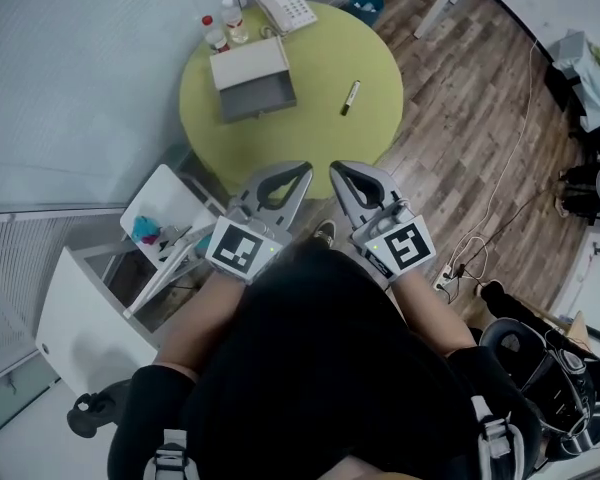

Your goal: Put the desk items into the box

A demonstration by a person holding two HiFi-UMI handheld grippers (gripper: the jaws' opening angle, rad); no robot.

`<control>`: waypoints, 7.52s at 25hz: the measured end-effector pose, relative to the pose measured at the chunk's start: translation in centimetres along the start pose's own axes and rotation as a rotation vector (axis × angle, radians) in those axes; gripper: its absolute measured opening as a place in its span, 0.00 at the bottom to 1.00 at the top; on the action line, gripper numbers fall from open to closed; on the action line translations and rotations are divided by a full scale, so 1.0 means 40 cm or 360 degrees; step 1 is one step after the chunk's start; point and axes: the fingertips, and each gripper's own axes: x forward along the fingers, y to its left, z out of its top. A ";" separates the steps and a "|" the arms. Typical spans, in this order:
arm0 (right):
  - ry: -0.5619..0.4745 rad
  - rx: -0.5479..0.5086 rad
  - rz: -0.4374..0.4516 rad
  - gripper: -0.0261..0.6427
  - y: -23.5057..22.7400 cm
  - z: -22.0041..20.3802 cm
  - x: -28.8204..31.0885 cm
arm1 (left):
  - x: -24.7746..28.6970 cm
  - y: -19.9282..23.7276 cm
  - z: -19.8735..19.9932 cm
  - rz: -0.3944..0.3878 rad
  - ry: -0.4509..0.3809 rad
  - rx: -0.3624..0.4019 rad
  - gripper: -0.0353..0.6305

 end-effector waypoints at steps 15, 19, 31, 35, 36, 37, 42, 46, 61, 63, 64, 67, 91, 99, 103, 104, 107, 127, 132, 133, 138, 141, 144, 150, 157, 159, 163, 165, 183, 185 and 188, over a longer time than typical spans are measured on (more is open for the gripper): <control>0.0005 0.0077 0.0113 0.07 -0.151 -0.015 0.063 | 0.158 0.056 0.000 0.0072 0.0027 -0.0014 0.07; 0.0038 0.0044 0.0073 0.07 -0.186 -0.030 0.122 | 0.194 0.125 -0.020 0.0027 0.0035 -0.0011 0.07; 0.0191 0.0068 -0.0256 0.07 -0.341 -0.110 0.265 | 0.303 0.318 -0.072 -0.0183 0.0057 -0.0041 0.07; 0.0228 0.0113 -0.0395 0.07 -0.395 -0.160 0.305 | 0.358 0.362 -0.108 -0.0301 0.0115 -0.0144 0.07; 0.0238 0.0124 -0.0440 0.07 -0.413 -0.176 0.310 | 0.373 0.370 -0.122 -0.0327 0.0123 -0.0149 0.07; 0.0248 0.0133 -0.0488 0.07 -0.432 -0.193 0.313 | 0.388 0.377 -0.137 -0.0347 0.0134 -0.0138 0.07; 0.0313 0.0186 -0.0664 0.07 -0.547 -0.281 0.322 | 0.476 0.413 -0.197 -0.0343 0.0116 -0.0099 0.07; 0.0362 0.0235 -0.0730 0.07 -0.640 -0.369 0.330 | 0.555 0.445 -0.265 -0.0308 0.0100 -0.0157 0.07; 0.0603 0.0510 -0.0984 0.07 -0.873 -0.745 0.384 | 0.808 0.519 -0.556 -0.0163 0.0204 -0.0165 0.07; 0.0627 0.0538 -0.1032 0.07 -0.885 -0.790 0.384 | 0.822 0.512 -0.595 -0.0163 0.0230 -0.0173 0.07; 0.0645 0.0552 -0.1055 0.07 -0.893 -0.813 0.385 | 0.829 0.510 -0.613 -0.0162 0.0244 -0.0181 0.07; 0.0709 0.0588 -0.1115 0.08 -0.916 -0.877 0.392 | 0.846 0.515 -0.662 -0.0152 0.0279 -0.0190 0.07; 0.1078 0.0751 -0.1118 0.14 -0.914 -1.049 0.412 | 0.796 0.536 -0.688 -0.0035 0.0279 -0.0242 0.07; 0.1045 0.0654 -0.0993 0.14 -0.883 -0.950 0.420 | 0.739 0.547 -0.615 0.0024 0.0235 -0.0229 0.07; 0.1030 0.0572 -0.0885 0.14 -0.833 -0.881 0.442 | 0.690 0.554 -0.586 0.0051 0.0260 -0.0238 0.07; 0.1024 0.0545 -0.0851 0.14 -0.815 -0.862 0.448 | 0.676 0.556 -0.576 0.0061 0.0259 -0.0237 0.07; 0.1003 0.0474 -0.0755 0.14 -0.765 -0.803 0.467 | 0.635 0.570 -0.541 0.0102 0.0233 -0.0223 0.07; 0.0889 -0.0058 -0.0170 0.14 -0.508 -0.549 0.664 | 0.370 0.683 -0.429 0.0401 0.0153 -0.0151 0.07; 0.0890 -0.0111 -0.0019 0.14 -0.446 -0.550 0.710 | 0.304 0.715 -0.437 0.0520 0.0144 -0.0175 0.07; 0.0890 -0.0122 0.0006 0.14 -0.434 -0.552 0.721 | 0.291 0.723 -0.441 0.0545 0.0142 -0.0182 0.07; 0.0889 -0.0166 0.0142 0.14 -0.376 -0.572 0.780 | 0.229 0.760 -0.479 0.0663 0.0145 -0.0215 0.07; 0.0890 -0.0197 0.0224 0.14 -0.345 -0.590 0.815 | 0.196 0.783 -0.504 0.0727 0.0146 -0.0237 0.07; 0.0887 -0.0231 0.0301 0.14 -0.311 -0.613 0.852 | 0.159 0.810 -0.539 0.0794 0.0159 -0.0252 0.07; 0.0897 -0.0327 0.0452 0.14 -0.255 -0.666 0.916 | 0.096 0.852 -0.607 0.0898 0.0182 -0.0289 0.07; 0.0972 -0.0464 0.0606 0.14 -0.210 -0.760 0.978 | 0.048 0.901 -0.687 0.1002 0.0186 -0.0322 0.07; 0.0995 -0.0498 0.0641 0.14 -0.202 -0.784 0.996 | 0.040 0.914 -0.705 0.1028 0.0178 -0.0309 0.07; 0.1067 -0.0541 0.0702 0.14 -0.193 -0.828 1.025 | 0.027 0.930 -0.730 0.1070 0.0179 -0.0322 0.07; 0.1110 -0.0548 0.0725 0.14 -0.190 -0.850 1.040 | 0.020 0.939 -0.743 0.1081 0.0181 -0.0328 0.07; 0.1423 -0.0522 0.0849 0.14 -0.156 -0.991 1.062 | -0.012 0.968 -0.802 0.1130 0.0214 -0.0357 0.07; 0.1446 -0.0503 0.0865 0.14 -0.151 -0.997 1.060 | -0.015 0.960 -0.804 0.1136 0.0226 -0.0383 0.07; 0.1489 -0.0482 0.0873 0.15 -0.149 -1.008 1.056 | -0.019 0.947 -0.809 0.1139 0.0254 -0.0417 0.07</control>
